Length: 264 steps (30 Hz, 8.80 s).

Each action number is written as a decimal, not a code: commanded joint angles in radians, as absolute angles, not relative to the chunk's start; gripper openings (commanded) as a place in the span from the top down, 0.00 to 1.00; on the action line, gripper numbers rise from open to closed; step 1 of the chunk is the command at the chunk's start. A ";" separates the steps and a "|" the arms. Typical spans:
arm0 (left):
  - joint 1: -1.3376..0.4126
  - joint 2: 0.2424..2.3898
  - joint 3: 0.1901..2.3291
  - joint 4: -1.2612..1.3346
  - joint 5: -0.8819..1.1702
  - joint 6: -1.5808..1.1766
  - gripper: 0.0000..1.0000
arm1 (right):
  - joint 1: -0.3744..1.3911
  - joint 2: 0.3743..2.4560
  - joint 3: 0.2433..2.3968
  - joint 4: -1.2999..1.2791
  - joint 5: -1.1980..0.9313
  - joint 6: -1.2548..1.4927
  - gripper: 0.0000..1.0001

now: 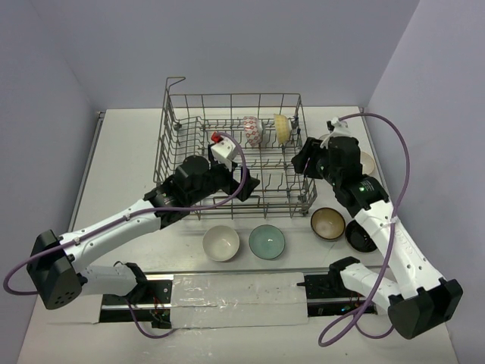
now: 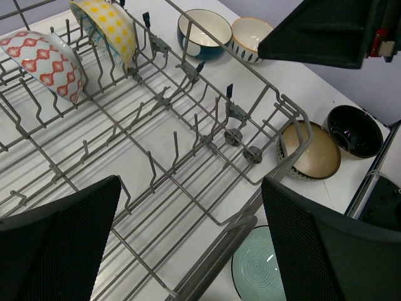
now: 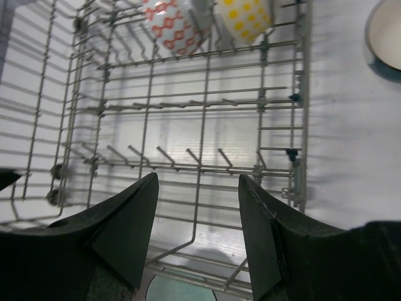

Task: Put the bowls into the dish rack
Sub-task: Pick up the bowl from the corner of the board, then pass from the right arm to the left

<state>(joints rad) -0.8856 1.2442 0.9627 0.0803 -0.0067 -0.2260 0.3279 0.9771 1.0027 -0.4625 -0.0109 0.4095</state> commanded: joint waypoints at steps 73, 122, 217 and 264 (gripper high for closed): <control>-0.712 1.821 1.635 -0.018 0.186 -0.264 0.01 | -0.321 2.197 1.951 -0.615 -0.184 0.252 0.41; -0.712 1.830 1.586 0.008 0.227 -0.273 0.01 | -0.258 2.273 1.907 -0.655 -0.189 0.190 0.86; -1.000 1.721 1.615 -0.477 -0.307 0.675 0.63 | 0.391 1.562 1.790 -0.862 -0.219 0.209 1.00; -0.940 1.766 1.611 -0.463 -0.104 0.589 1.00 | 0.399 1.644 1.816 -0.838 -0.462 0.215 0.41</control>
<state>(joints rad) -0.9466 1.7569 1.5452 -0.4984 -0.1356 0.5823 0.3943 1.6447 1.7576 -0.8879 -0.3763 0.1978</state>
